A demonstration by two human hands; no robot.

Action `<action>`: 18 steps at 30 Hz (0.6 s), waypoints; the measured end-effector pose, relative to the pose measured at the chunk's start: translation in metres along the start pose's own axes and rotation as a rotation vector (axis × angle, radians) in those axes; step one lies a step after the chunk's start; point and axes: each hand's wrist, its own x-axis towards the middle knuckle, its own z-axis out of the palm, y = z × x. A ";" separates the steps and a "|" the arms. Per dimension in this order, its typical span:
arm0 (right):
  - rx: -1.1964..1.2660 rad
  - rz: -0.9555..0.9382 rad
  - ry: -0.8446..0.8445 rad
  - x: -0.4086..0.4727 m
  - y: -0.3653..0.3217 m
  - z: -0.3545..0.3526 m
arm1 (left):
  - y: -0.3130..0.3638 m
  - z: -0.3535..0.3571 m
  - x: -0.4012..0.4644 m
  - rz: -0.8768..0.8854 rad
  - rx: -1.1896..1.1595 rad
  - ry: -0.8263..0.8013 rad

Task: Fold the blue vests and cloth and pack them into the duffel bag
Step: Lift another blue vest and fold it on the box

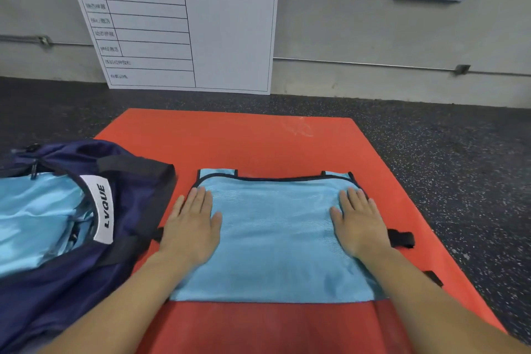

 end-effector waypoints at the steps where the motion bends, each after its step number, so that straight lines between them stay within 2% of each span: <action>1: 0.027 -0.051 0.002 -0.005 -0.017 -0.003 | 0.013 -0.001 -0.004 0.047 -0.002 0.029; 5: 0.176 -0.379 0.005 -0.047 -0.094 0.004 | 0.063 0.011 -0.034 0.254 -0.101 0.033; 9: 0.215 -0.381 -0.037 -0.058 -0.093 0.022 | 0.062 0.010 -0.042 0.260 -0.136 -0.036; 12: 0.194 -0.424 -0.010 -0.057 -0.089 0.013 | 0.057 0.005 -0.038 0.226 -0.180 -0.009; 15: 0.131 -0.610 0.005 -0.055 -0.096 0.000 | 0.045 0.002 -0.037 0.145 -0.141 0.007; 18: 0.112 -0.838 -0.025 -0.053 -0.116 -0.007 | 0.030 0.000 -0.036 0.158 -0.140 -0.043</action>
